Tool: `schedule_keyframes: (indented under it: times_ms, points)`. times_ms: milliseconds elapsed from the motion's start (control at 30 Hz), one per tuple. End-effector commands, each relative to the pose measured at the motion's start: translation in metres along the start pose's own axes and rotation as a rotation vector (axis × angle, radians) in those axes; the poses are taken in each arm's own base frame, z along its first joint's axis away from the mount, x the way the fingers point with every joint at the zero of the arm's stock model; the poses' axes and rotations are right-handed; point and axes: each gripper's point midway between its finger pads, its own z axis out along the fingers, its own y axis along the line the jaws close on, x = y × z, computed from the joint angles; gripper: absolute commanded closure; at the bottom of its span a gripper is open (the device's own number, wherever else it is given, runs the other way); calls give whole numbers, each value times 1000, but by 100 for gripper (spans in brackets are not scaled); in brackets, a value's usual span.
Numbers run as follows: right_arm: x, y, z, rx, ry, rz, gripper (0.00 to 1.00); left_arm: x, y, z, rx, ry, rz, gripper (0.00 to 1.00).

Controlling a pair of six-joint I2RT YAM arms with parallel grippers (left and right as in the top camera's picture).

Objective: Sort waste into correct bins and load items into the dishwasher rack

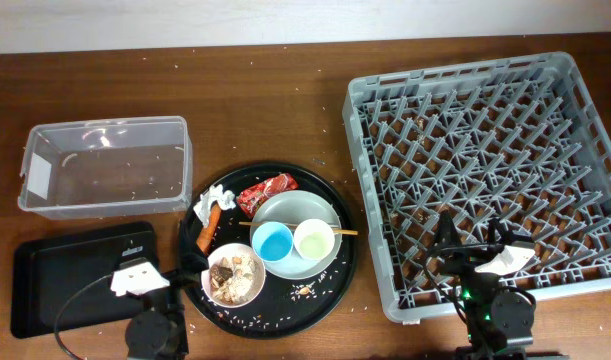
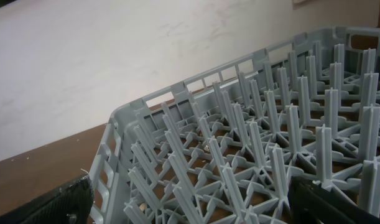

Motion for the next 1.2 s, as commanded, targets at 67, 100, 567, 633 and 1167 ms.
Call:
schedule_keyframes:
  times_ms: [67, 100, 567, 633, 1167]
  points:
    - [11, 13, -1, -82, 46, -6, 1, 9, -43, -6, 254, 47, 6, 1]
    - [12, 17, -1, -107, 54, -5, 1, 14, -64, -13, 382, 75, 7, 1]
    - [-98, 122, -20, -223, 814, 42, 1, -129, -135, -33, 500, 634, 40, 1]
    - [-85, 125, -9, -238, 906, 49, 1, -108, -143, -32, 533, 739, 29, 1]
    - [-57, 113, -18, -171, 1065, 79, 1, 87, -165, 1, 287, 1507, 395, 99]
